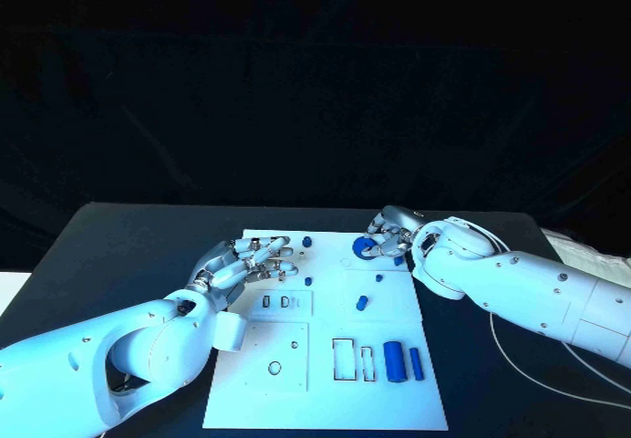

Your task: Assemble the parts on the task board

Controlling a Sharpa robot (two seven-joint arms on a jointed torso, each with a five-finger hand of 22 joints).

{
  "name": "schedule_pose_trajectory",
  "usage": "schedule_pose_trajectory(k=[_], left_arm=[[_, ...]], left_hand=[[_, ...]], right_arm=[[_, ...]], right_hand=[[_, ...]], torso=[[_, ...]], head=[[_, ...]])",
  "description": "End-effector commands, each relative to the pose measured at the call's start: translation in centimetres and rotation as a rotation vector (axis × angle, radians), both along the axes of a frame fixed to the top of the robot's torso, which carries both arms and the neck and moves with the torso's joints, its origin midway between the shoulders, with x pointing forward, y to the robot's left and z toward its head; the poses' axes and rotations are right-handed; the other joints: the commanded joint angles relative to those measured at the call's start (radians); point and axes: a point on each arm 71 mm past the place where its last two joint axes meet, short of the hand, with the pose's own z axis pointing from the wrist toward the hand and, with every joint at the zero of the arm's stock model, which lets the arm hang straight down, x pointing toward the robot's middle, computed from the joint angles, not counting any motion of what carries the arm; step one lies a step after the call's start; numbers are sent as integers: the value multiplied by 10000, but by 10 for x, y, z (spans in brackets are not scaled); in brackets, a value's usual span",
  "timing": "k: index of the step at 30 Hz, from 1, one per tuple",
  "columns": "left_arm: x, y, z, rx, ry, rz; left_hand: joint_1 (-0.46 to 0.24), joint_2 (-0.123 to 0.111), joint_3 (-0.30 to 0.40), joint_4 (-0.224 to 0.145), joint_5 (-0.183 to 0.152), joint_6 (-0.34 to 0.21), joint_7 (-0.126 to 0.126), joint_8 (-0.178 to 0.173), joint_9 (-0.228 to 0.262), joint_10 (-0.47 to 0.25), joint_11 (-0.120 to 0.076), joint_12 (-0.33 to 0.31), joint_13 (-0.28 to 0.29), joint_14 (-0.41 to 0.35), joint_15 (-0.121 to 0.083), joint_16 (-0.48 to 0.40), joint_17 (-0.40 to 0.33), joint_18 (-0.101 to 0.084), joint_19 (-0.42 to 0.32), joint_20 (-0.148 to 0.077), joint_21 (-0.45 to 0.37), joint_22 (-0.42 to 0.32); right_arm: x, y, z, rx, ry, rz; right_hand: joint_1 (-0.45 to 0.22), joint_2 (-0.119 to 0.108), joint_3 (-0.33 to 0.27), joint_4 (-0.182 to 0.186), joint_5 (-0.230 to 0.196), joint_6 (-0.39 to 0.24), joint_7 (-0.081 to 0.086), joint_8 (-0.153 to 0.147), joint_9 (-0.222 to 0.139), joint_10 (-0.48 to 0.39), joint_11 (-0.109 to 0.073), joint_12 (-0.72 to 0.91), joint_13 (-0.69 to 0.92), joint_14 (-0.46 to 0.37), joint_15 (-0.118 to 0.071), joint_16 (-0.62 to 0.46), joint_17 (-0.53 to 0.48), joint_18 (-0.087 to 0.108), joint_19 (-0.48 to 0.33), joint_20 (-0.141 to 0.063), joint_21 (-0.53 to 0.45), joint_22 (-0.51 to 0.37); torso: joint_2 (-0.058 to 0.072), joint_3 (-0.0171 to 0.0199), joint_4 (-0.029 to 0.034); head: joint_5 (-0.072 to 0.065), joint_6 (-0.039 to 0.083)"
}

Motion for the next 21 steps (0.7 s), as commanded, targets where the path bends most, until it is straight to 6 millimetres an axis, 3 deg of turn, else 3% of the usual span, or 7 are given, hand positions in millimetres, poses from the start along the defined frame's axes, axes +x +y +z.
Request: schedule_pose_trajectory(k=[1,3,7,14,21], left_arm=[[0,-2,1,-150,-43,-189],[0,-2,1,-147,-43,-183],[1,-1,1,-122,-62,-139],[3,6,0,-16,-132,27],[5,12,0,-9,-82,184]], left_hand=[[32,23,43,8,-46,4,46,-35,-9,-4,68,-66,-15,-22,25,-41,12,111,58,-10,-24,-17],[26,19,52,4,-47,8,47,-38,-8,4,68,-64,-14,-21,25,-49,23,112,57,-10,-25,-19],[24,17,55,3,-47,10,47,-39,-8,6,68,-63,-13,-20,25,-51,27,112,56,-10,-25,-20],[24,17,57,1,-47,11,47,-40,-8,7,68,-63,-13,-20,25,-53,29,112,56,-9,-26,-21],[30,15,65,-6,-45,10,45,-43,-8,6,67,-64,-14,-21,24,-57,33,112,55,-10,-26,-22]], right_arm=[[-3,1,-5,-750,-477,43],[-4,3,-3,-847,-930,114],[-9,10,2,-707,-1738,386],[-23,33,13,-157,-2499,1097],[-31,58,18,263,-2632,1642]], right_hand=[[632,346,491,-373,-272,357,-134,163,137,216,-137,102,1009,874,-151,50,1785,-194,45,-92,60,50],[792,414,750,-557,-352,531,-173,225,178,261,-175,180,1095,880,-185,65,1821,-203,64,-135,78,91],[754,379,1073,-745,-263,755,-224,296,236,298,-221,233,1170,884,-222,77,1850,-218,92,-181,108,159],[119,194,1419,-712,-161,812,-275,199,253,286,-260,147,1152,870,-254,45,1784,-224,101,-216,124,191],[-66,114,1545,-713,-163,764,-263,105,235,271,-254,92,1128,863,-255,30,1753,-222,94,-221,119,184]], torso=[[-2,1,4],[-2,0,2],[0,2,-11],[-34,-6,6],[-71,-51,58]], head=[[-3,2],[-1,2],[135,69],[134,98],[118,107]])
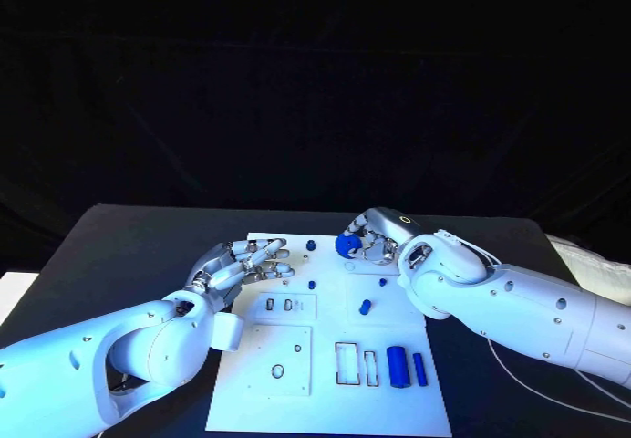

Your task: Assemble the parts on the task board

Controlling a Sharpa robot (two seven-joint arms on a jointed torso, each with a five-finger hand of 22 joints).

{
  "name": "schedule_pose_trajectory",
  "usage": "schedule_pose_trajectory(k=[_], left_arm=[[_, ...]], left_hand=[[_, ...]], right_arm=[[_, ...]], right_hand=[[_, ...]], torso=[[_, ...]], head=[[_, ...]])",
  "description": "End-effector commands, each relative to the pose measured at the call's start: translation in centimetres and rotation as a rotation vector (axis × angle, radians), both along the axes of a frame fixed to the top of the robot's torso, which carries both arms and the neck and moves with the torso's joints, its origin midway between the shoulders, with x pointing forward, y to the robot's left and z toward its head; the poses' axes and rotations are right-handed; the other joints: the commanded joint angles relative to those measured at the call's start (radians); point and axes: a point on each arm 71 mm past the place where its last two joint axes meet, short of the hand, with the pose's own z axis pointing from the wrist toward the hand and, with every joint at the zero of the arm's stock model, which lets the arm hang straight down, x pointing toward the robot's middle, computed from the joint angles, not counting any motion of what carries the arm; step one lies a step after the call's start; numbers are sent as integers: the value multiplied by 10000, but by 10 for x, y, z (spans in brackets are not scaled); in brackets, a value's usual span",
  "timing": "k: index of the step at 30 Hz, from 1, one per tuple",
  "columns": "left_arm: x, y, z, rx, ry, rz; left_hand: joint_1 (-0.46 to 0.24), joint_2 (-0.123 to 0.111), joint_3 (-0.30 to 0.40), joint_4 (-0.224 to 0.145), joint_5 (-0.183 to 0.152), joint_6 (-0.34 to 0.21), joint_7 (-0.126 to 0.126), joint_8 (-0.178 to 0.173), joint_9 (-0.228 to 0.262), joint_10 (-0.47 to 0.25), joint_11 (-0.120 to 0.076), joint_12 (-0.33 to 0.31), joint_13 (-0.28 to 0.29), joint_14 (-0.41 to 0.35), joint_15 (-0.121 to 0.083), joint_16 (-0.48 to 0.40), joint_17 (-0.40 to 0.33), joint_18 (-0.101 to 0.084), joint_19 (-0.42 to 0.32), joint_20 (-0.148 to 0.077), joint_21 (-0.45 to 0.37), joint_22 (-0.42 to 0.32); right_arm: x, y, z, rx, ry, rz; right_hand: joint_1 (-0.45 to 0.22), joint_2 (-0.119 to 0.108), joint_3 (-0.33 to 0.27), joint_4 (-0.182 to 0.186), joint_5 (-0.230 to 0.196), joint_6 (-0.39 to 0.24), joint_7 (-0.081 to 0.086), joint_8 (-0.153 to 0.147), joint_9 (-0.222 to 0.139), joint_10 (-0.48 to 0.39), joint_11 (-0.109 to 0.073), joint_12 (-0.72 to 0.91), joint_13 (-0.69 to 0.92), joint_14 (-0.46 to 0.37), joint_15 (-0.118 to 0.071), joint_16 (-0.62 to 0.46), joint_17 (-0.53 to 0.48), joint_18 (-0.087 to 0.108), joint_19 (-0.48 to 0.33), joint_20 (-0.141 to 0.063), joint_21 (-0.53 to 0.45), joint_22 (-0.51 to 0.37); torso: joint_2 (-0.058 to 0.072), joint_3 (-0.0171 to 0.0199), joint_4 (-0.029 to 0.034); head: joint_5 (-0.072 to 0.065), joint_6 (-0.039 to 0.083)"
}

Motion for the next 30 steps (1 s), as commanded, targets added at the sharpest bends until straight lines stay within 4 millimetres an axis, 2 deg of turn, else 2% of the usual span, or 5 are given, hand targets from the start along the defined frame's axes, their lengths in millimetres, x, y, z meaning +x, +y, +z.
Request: schedule_pose_trajectory(k=[1,2,7,17,30], left_arm=[[0,1,2,-159,-50,-77],[0,2,2,-168,-33,-57],[0,5,1,-210,41,23],[0,8,1,-244,98,93],[0,8,1,-257,71,111]], left_hand=[[34,16,71,-11,-44,10,44,-44,-8,6,66,-65,-14,-21,24,-54,19,113,54,-9,-27,-12],[35,16,72,-13,-44,9,44,-45,-8,6,66,-65,-14,-21,24,-55,19,113,54,-9,-27,-12],[35,16,72,-13,-44,9,44,-45,-8,6,66,-65,-14,-21,24,-55,19,113,54,-9,-27,-12],[35,16,72,-13,-44,9,44,-45,-8,6,66,-65,-14,-21,24,-55,19,113,54,-9,-27,-12],[45,15,92,-28,-42,9,43,-50,-9,4,65,-68,-15,-21,23,-65,31,114,52,-10,-28,-14]], right_arm=[[-2,13,5,133,-470,368],[-2,17,5,164,-455,429],[-1,33,3,241,-342,686],[2,62,-10,67,234,1090],[9,70,-22,-337,463,1033]], right_hand=[[-158,-27,195,113,27,698,-318,95,277,266,-74,-64,1171,863,-69,-13,1749,-89,-8,-44,50,2],[-180,-35,212,112,26,690,-314,80,274,263,-70,-72,1167,862,-67,-16,1744,-90,-9,-43,49,2],[-243,-52,248,117,22,679,-304,50,267,260,-62,-84,1165,859,-60,-22,1731,-89,-12,-40,47,-1],[-432,-102,317,139,24,635,-278,-42,244,228,-38,-168,1116,849,-42,-46,1682,-86,-25,-26,35,-20],[-557,-152,388,122,38,548,-235,-157,206,167,-4,-298,1035,841,-16,-67,1642,-82,-40,-6,21,-41]], torso=[[-29,-38,40],[-41,-56,60],[-21,-36,76],[-40,-139,247],[-35,-125,212]], head=[[0,8],[-3,-3],[31,-11],[-49,-104],[-4,-158]])
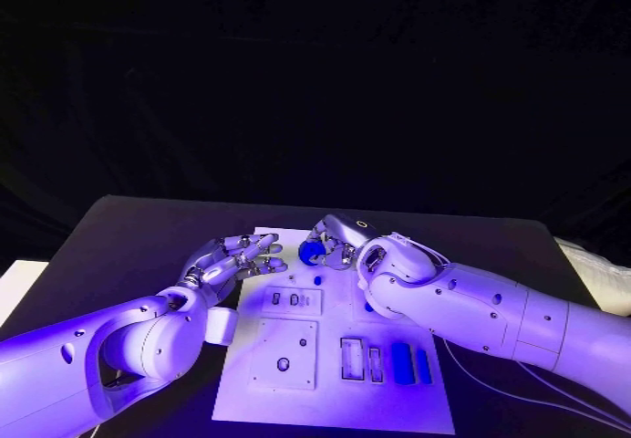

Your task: Assemble the parts on the task board

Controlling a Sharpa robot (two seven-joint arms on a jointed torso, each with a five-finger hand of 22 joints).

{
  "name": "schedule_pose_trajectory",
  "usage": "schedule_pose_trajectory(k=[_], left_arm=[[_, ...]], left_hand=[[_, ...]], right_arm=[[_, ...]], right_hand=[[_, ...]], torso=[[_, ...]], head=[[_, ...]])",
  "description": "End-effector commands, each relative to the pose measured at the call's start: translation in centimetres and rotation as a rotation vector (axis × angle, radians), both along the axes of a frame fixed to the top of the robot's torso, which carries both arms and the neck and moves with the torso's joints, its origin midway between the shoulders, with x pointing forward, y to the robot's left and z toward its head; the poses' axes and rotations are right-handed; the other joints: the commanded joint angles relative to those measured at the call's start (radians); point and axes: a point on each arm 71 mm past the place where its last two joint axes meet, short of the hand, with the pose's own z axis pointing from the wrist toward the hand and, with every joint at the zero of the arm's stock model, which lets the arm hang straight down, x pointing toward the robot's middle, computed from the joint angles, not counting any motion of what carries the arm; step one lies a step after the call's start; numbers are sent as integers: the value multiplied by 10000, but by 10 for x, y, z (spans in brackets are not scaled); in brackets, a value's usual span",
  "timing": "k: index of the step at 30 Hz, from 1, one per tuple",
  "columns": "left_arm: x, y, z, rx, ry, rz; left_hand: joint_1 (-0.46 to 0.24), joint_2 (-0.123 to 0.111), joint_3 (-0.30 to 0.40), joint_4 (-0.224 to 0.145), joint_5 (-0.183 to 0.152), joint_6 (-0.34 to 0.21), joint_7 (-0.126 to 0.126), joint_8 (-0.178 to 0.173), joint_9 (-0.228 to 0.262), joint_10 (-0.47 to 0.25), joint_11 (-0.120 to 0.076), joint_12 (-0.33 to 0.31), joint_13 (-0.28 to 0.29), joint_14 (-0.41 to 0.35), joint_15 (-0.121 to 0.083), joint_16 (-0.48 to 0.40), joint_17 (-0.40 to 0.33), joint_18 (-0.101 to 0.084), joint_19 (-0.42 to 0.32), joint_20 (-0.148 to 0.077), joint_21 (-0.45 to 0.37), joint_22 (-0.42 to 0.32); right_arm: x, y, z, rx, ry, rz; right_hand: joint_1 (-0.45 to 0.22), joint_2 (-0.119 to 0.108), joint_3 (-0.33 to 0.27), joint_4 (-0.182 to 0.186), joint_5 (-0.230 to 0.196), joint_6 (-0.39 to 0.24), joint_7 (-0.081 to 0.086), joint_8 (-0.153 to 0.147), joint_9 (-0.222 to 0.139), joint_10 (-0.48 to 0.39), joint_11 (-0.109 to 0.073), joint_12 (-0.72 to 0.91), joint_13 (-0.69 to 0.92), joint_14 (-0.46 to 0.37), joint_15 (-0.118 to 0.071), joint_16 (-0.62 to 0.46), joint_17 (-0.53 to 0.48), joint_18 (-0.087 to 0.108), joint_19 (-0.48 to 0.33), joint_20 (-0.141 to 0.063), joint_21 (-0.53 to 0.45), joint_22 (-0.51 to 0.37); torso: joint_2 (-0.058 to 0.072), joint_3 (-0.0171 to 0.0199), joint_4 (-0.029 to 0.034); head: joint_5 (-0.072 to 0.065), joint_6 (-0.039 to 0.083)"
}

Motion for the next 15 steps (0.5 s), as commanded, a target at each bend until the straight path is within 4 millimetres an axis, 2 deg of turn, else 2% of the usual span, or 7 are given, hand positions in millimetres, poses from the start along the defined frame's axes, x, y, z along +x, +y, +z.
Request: schedule_pose_trajectory(k=[1,7,9,11,15], left_arm=[[0,-2,2,-179,-104,-134],[0,-2,2,-177,-98,-137],[0,-2,2,-174,-96,-133],[0,-2,2,-175,-95,-136],[0,-3,2,-181,-86,-159]], left_hand=[[45,15,52,12,-42,9,42,-50,-9,4,65,-68,-15,-21,22,-65,9,114,52,-10,-28,-16],[45,15,52,12,-42,9,42,-50,-9,4,65,-68,-15,-21,22,-65,9,114,52,-10,-28,-16],[45,15,52,12,-42,9,42,-50,-9,4,65,-68,-15,-21,22,-65,9,114,52,-10,-28,-16],[45,15,52,12,-42,9,42,-50,-9,4,65,-68,-15,-21,22,-65,9,114,52,-10,-28,-16],[45,15,52,12,-42,9,42,-50,-9,4,65,-68,-15,-21,22,-65,9,114,52,-10,-28,-16]], right_arm=[[0,2,-2,-357,45,78],[1,0,-3,-539,-20,-272],[2,-1,-3,-540,-34,-328],[2,-1,-3,-494,-27,-364],[3,0,-4,-444,62,-397]], right_hand=[[-114,17,100,50,33,540,-230,-23,205,163,-2,-47,1017,840,-15,-69,1630,-82,-42,-5,20,-25],[-301,-85,103,87,-54,480,-189,-118,173,82,34,-220,902,829,18,-95,1579,-76,-66,23,-1,-60],[-445,-162,80,145,-231,273,-117,-269,107,15,89,-363,804,823,57,-108,1555,-71,-88,49,-20,-93],[-702,-317,-27,280,-850,-407,95,-710,-64,-28,267,-452,753,827,194,-103,1573,-70,-122,140,-49,-141],[-1126,-573,-505,712,-960,-1953,104,-822,-141,-75,311,-536,711,835,267,-87,1613,-56,-140,261,-66,-156]], torso=[[-2,2,-2],[6,4,-16],[8,4,-24],[3,1,-18],[0,5,1]], head=[[0,-13],[-3,-15],[4,-14],[-1,-27],[-3,-29]])
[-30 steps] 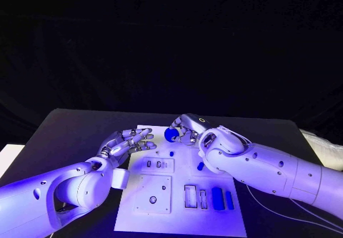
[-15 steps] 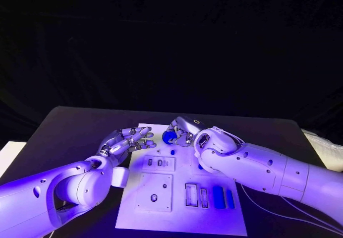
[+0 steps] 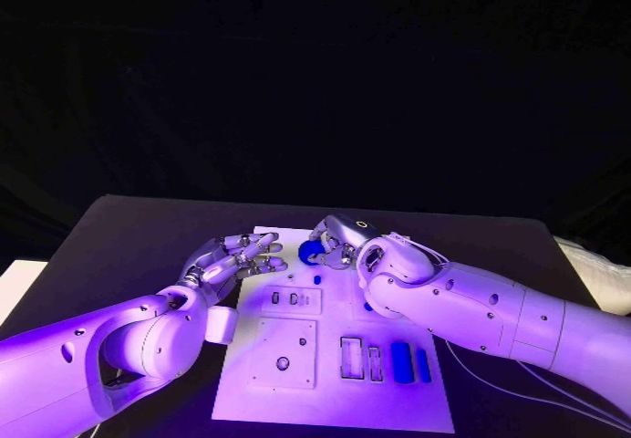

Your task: Assemble the parts on the task board

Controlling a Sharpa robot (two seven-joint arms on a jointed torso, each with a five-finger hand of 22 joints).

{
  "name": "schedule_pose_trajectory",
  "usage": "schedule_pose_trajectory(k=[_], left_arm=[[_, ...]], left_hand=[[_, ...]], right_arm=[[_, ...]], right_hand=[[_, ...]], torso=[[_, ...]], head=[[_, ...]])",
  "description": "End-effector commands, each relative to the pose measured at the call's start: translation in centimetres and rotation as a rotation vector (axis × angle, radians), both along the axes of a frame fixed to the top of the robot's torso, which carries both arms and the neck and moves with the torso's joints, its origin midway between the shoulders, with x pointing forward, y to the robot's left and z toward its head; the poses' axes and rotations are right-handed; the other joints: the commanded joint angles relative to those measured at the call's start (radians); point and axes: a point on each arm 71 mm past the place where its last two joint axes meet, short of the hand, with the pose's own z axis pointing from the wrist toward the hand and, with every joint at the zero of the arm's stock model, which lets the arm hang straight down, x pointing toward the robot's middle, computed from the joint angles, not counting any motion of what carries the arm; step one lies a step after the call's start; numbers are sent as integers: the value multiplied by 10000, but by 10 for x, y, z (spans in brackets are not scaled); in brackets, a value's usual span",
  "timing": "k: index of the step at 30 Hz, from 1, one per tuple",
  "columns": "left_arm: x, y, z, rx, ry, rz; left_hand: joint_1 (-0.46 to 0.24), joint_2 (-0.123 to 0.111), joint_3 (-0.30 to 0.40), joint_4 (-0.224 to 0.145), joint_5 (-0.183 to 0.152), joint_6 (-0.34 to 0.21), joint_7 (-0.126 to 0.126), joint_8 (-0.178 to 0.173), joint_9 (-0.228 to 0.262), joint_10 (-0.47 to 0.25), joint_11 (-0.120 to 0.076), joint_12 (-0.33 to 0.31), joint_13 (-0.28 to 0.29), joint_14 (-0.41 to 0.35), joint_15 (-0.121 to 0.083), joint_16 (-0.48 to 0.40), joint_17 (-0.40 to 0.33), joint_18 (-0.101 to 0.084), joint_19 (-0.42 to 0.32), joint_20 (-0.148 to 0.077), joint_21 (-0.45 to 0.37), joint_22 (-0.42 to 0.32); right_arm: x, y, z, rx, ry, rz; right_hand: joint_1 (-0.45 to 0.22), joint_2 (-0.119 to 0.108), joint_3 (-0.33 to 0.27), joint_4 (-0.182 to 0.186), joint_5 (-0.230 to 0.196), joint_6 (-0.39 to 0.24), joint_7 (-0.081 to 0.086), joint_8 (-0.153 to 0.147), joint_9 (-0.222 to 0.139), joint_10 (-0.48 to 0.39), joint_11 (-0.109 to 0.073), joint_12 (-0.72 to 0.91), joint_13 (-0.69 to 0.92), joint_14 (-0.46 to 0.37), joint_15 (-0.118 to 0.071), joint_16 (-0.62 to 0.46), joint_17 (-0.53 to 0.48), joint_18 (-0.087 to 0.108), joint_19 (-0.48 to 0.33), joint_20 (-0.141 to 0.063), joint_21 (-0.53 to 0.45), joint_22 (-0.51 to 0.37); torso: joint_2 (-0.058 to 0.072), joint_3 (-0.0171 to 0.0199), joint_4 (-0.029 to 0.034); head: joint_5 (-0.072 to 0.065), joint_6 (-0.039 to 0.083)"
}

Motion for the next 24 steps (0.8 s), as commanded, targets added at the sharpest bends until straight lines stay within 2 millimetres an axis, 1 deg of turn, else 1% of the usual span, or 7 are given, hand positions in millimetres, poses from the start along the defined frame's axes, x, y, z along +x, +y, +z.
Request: schedule_pose_trajectory(k=[1,2,6,9,13,18,24], left_arm=[[0,-2,2,-167,-89,-163],[0,-2,2,-167,-87,-163],[-1,-3,2,-170,-90,-165],[-1,-3,2,-176,-99,-163],[-1,-3,2,-194,-56,-140],[-1,-3,2,-214,-55,-123],[-1,-3,2,-220,-68,-103]], left_hand=[[45,15,52,12,-42,9,43,-50,-9,4,65,-68,-15,-21,22,-65,10,114,53,-10,-28,-16],[45,15,52,12,-42,9,43,-50,-9,4,65,-68,-15,-21,22,-65,10,114,53,-10,-28,-16],[47,9,65,1,-43,5,46,-57,-10,-3,68,-73,-17,-21,23,-74,21,114,51,-10,-29,-19],[43,5,70,-2,-44,-2,56,-63,-11,-11,73,-77,-19,-22,25,-79,26,113,50,-9,-29,-20],[31,-6,84,-11,-46,-34,84,-85,-17,-36,90,-86,-24,-21,32,-93,44,112,49,-7,-30,-23],[20,-17,94,-20,-47,-60,106,-100,-20,-56,104,-91,-26,-19,39,-104,58,110,48,-3,-30,-25],[27,-15,112,-33,-43,-76,115,-108,-21,-68,111,-92,-27,-17,42,-112,68,110,48,-2,-30,-27]], right_arm=[[0,1,-1,-138,82,-118],[0,1,-2,-141,126,-122],[1,0,-4,-163,342,-143],[1,-1,-5,-188,445,-157],[2,-2,-7,-260,579,-182],[3,-4,-9,-301,759,-262],[3,-5,-8,-40,619,-378]], right_hand=[[-269,-194,-424,391,14,-786,41,-50,-42,-24,66,-83,707,852,79,-31,1617,-55,-8,119,-68,-12],[-326,-197,-593,576,47,-842,67,-42,-32,-29,83,-90,708,852,98,-31,1617,-55,-9,137,-70,-14],[-752,43,-1431,1513,-57,-49,190,77,58,-14,212,-26,777,859,208,-13,1657,-58,7,245,-58,16],[-909,182,-1666,1697,-44,174,176,131,81,4,200,22,818,869,203,10,1705,-60,19,246,-47,38],[-1052,415,-1945,1718,75,387,143,142,83,16,177,59,855,873,186,21,1727,-63,31,236,-35,60],[-1079,513,-2062,1719,90,428,129,117,71,38,163,105,893,882,176,41,1772,-69,49,226,-21,92],[-892,671,-2192,1659,191,450,131,57,48,55,163,139,925,888,173,54,1797,-75,66,220,-6,121]], torso=[[0,1,20],[0,-1,17],[4,-5,1],[6,-8,-6],[15,1,0],[1,-9,2],[1,-3,3]], head=[[-9,-5],[-12,-6],[-10,-11],[-23,-19],[-9,-18],[-36,-50],[-44,-43]])
